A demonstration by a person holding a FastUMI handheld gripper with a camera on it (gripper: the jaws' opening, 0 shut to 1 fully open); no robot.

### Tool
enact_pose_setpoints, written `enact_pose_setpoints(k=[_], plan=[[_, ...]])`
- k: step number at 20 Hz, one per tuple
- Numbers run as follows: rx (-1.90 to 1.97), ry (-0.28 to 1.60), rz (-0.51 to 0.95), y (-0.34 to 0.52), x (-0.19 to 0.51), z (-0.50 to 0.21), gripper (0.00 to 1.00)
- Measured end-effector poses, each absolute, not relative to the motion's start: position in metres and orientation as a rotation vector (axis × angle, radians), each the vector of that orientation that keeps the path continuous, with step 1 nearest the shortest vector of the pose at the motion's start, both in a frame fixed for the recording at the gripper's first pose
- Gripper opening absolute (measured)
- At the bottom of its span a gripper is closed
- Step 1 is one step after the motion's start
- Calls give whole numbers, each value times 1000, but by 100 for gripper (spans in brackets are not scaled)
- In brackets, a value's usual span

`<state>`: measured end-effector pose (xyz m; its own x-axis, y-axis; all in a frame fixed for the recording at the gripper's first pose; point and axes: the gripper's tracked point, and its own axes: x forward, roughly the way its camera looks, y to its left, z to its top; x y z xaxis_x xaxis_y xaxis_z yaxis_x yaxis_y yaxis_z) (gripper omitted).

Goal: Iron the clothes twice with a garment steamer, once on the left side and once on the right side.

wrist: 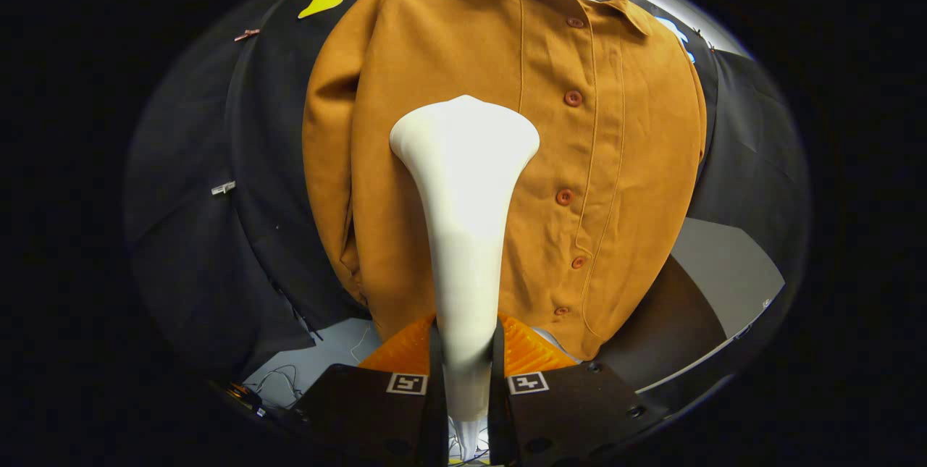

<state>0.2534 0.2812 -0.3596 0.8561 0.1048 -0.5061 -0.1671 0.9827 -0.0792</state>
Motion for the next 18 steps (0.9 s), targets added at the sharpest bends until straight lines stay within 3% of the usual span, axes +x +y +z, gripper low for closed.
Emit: enact_pose_setpoints(k=[18], plan=[[-127, 700, 158, 260, 212, -438, 25]])
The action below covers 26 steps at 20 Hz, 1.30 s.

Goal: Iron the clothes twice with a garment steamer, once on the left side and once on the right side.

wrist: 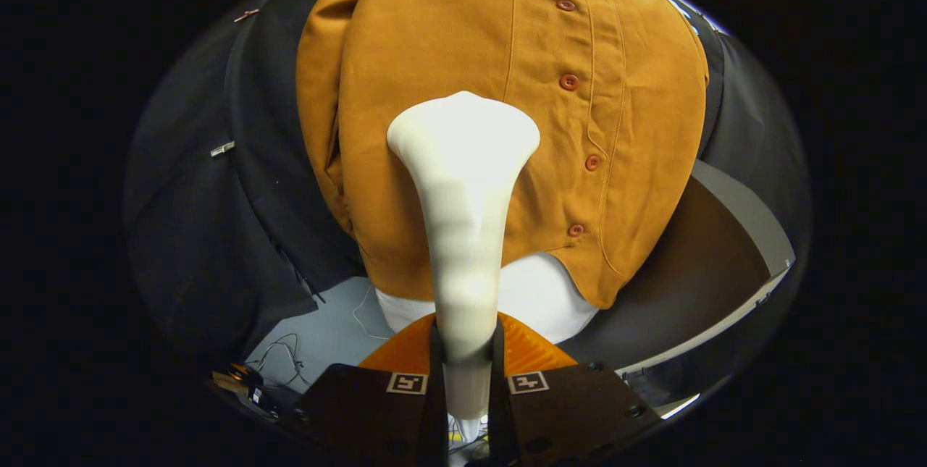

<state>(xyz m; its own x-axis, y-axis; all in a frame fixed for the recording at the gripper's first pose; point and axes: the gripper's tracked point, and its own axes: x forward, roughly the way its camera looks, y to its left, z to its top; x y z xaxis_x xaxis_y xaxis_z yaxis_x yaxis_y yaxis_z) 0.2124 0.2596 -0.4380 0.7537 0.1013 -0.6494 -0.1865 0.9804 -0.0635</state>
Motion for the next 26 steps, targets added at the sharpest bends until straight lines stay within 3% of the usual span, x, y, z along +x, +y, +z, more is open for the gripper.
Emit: enact_pose_setpoints(k=[10, 26], plan=[[-98, 670, 165, 226, 186, -415, 25], [-33, 422, 180, 179, 167, -258, 25]])
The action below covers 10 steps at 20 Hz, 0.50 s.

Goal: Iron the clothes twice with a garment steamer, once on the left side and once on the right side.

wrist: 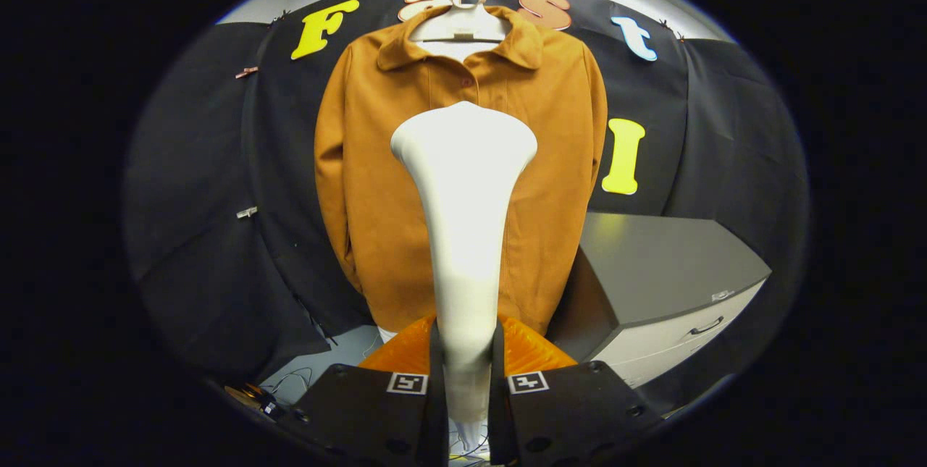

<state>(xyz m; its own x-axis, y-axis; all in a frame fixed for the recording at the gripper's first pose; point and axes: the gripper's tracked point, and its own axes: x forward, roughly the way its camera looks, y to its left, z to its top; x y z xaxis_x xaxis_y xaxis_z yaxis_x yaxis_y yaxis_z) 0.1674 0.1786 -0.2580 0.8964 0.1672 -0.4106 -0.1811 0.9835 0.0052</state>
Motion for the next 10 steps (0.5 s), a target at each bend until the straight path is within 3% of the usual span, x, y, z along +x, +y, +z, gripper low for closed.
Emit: enact_pose_setpoints(k=[10], plan=[[-16, 251, 165, 158, 146, -150, 25]])
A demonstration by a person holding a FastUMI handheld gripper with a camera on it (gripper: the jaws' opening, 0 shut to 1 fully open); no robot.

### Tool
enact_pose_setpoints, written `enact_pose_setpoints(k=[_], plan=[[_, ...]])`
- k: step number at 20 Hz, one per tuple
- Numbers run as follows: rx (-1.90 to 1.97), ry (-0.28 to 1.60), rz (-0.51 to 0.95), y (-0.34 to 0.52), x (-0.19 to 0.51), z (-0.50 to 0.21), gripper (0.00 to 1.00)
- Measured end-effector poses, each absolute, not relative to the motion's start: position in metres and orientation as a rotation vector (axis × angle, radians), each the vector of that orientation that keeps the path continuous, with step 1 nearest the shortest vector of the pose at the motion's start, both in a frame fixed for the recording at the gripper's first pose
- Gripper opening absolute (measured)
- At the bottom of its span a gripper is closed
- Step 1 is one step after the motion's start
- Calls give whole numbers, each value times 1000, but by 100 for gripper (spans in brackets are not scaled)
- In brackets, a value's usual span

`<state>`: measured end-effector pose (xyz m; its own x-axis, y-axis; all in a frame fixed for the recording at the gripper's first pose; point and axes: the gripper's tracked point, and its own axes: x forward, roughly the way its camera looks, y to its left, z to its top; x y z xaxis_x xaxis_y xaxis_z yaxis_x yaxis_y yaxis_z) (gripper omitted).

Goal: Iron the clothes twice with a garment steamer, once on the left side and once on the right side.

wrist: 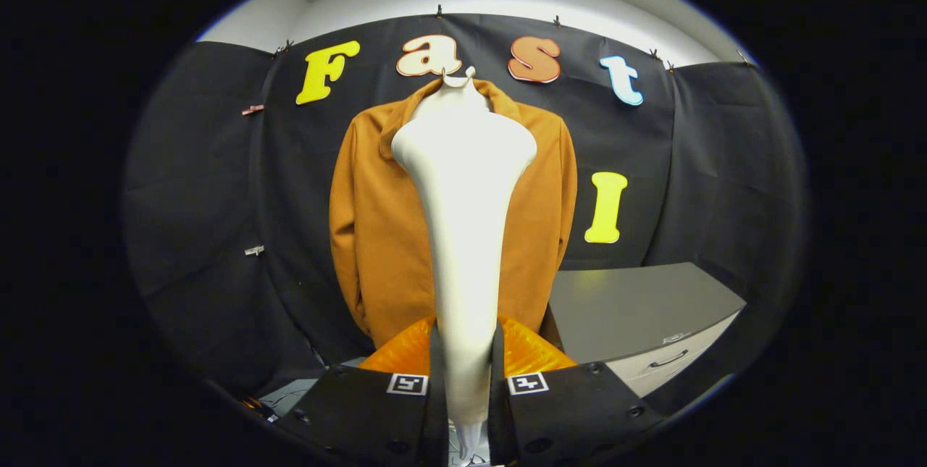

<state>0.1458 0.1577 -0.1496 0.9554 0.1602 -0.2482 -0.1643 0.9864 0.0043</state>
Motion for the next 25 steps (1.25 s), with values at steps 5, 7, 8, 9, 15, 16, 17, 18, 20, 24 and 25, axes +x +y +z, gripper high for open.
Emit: enact_pose_setpoints(k=[5, 7, 8, 9, 15, 16, 17, 18, 20, 24, 25], plan=[[-1, 190, 156, 148, 132, -113, 25], [5, 171, 151, 143, 129, -100, 25], [3, 165, 146, 141, 127, -95, 25], [1, 159, 140, 138, 126, -91, 25], [-3, 134, 128, 128, 120, -78, 25], [-1, 135, 121, 125, 120, -78, 25], [4, 137, 119, 124, 120, -78, 25], [8, 137, 119, 123, 120, -78, 25], [15, 135, 108, 117, 122, -78, 25], [7, 121, 91, 108, 126, -73, 25], [3, 122, 91, 107, 127, -72, 25]])
